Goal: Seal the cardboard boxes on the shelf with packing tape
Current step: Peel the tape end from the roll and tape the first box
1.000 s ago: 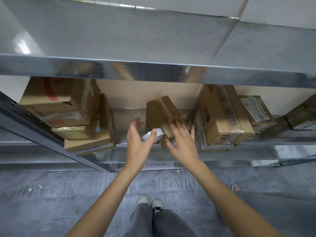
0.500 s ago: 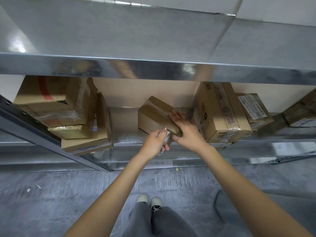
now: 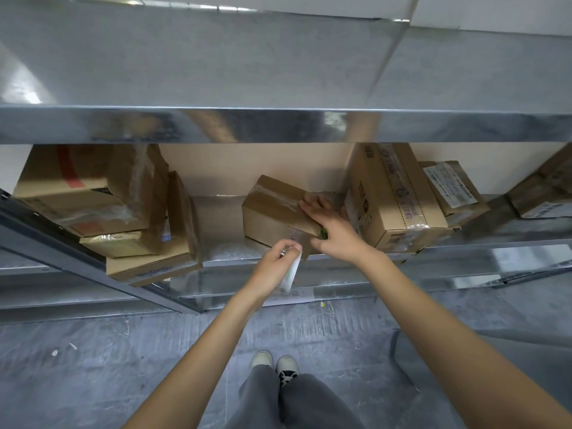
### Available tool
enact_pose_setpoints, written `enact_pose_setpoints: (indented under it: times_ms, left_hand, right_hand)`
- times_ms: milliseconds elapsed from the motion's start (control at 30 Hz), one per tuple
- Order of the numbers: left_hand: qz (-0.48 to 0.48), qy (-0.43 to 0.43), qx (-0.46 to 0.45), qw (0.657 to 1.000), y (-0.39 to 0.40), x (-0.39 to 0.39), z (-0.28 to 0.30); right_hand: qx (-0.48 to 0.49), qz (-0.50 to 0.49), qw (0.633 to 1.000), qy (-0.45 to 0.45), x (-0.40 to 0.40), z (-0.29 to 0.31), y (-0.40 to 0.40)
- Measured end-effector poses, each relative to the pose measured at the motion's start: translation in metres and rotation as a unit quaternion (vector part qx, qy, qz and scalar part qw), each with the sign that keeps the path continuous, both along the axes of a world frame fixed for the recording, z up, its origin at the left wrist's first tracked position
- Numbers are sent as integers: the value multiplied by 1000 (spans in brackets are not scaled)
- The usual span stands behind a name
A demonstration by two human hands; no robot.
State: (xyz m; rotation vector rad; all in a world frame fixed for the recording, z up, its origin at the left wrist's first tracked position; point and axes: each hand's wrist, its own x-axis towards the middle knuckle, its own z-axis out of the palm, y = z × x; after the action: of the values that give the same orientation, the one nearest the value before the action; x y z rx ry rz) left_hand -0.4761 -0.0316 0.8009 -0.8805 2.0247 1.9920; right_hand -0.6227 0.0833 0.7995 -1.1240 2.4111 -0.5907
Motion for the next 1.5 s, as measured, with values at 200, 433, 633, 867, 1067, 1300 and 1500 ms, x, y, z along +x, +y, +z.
enact_pose_setpoints:
  times_ms: [200,433,633,867,1067,1300,1500]
  left_hand:
    - [18,-30,52,998,7,1,4]
    - [18,-38,-45,998,9,-2,-3]
    - [48,32,-41,997,9,-2,3]
    - [-41,73,-120,989,-4,-9,1]
    - [-49,80,-50,994,-9,-11,-5]
    - [-67,84,-56,993,-17,-11,-16]
    - [-83,84,-81,990,-19,-9,-12]
  right_hand:
    - [19,9,1000,-7,-3,3,-2]
    - [24,7,1000,-14,-4,4,-3]
    - [22,6,999,-31,-3,7,-3]
    - [24,4,999,-21,-3,2,-3]
    - [-68,-131,989,-16,21,-18,11]
    - [72,-243,966,51,36,-72,19]
    - [168,-223,955,96,18,-76,3]
